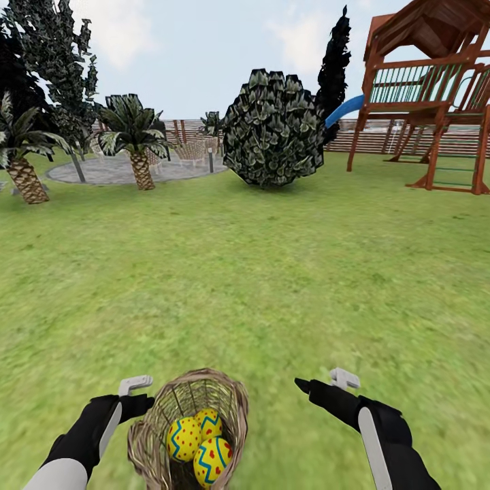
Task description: Take the three Easter eggs out of the wicker basket on the lawn in the garden, then place them on the lawn next to a single tree (choose any tree) so that all three eggs are next to the same tree and none are left in the basket.
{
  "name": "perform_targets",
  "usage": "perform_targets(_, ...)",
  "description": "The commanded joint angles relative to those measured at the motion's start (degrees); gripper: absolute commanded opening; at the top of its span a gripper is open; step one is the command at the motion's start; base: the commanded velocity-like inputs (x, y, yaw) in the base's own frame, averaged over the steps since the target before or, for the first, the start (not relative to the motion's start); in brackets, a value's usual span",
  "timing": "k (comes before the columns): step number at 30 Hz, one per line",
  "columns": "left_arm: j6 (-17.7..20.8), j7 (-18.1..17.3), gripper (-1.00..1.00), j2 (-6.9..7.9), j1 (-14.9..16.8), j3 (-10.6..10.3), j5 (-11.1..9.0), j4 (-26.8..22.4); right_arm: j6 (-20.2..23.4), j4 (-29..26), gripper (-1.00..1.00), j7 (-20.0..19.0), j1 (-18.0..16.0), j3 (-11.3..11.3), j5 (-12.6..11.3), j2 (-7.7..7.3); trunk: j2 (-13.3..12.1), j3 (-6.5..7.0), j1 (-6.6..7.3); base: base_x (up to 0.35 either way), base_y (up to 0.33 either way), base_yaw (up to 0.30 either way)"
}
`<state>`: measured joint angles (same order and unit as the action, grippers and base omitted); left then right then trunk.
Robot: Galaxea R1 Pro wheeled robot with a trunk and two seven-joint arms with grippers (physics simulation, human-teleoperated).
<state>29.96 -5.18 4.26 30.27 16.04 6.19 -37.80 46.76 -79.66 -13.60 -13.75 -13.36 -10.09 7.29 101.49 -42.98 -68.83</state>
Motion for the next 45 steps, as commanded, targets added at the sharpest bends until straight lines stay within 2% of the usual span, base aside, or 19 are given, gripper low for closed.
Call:
perform_targets(1,0.3,-0.6,1.00,-0.04,0.0,0.3,0.6,-0.1,0.3,0.0,1.00,-0.3,0.0,-0.2,0.0,0.07,0.4,-0.24,-0.22,0.000,0.000,0.000)
perform_targets(13,0.7,-1.0,1.00,0.48,0.0,0.5,0.4,0.0,0.1,0.0,1.00,-0.3,0.0,-0.2,0.0,0.09,5.3,-2.39,-2.86,0.000,0.000,0.000)
perform_targets(15,0.7,-1.2,1.00,0.51,0.0,1.2,0.2,0.0,0.1,0.1,1.00,-0.3,0.0,-0.2,0.0,0.09,6.1,-2.75,-3.30,0.000,0.000,0.000)
perform_targets(19,0.7,-1.7,1.00,0.49,0.0,4.4,-0.3,0.0,0.1,0.1,1.00,-0.3,0.0,-0.2,0.0,0.09,7.7,-3.47,-4.17,0.000,0.000,0.000)
perform_targets(23,0.7,-1.7,1.00,0.46,0.0,5.6,-0.5,0.0,0.1,0.2,1.00,-0.3,0.0,-0.2,0.0,0.09,9.3,-4.19,-5.05,0.000,0.000,0.000)
perform_targets(27,0.8,-1.7,1.00,0.13,0.0,5.9,-0.6,0.1,0.1,0.2,1.00,-0.3,0.0,-0.2,0.0,0.09,10.9,-4.91,-5.93,0.000,0.000,0.000)
perform_targets(39,0.9,-1.6,1.00,0.07,0.0,6.0,-0.8,0.1,0.1,0.3,1.00,-0.3,0.0,-0.2,0.0,0.09,10.9,-4.91,-5.93,0.000,0.000,0.000)
perform_targets(45,2.6,-1.6,1.00,0.56,0.0,5.9,-4.2,0.1,0.0,0.4,1.00,-0.2,0.0,-0.2,0.1,0.15,10.9,-4.91,-5.93,0.000,0.000,0.000)
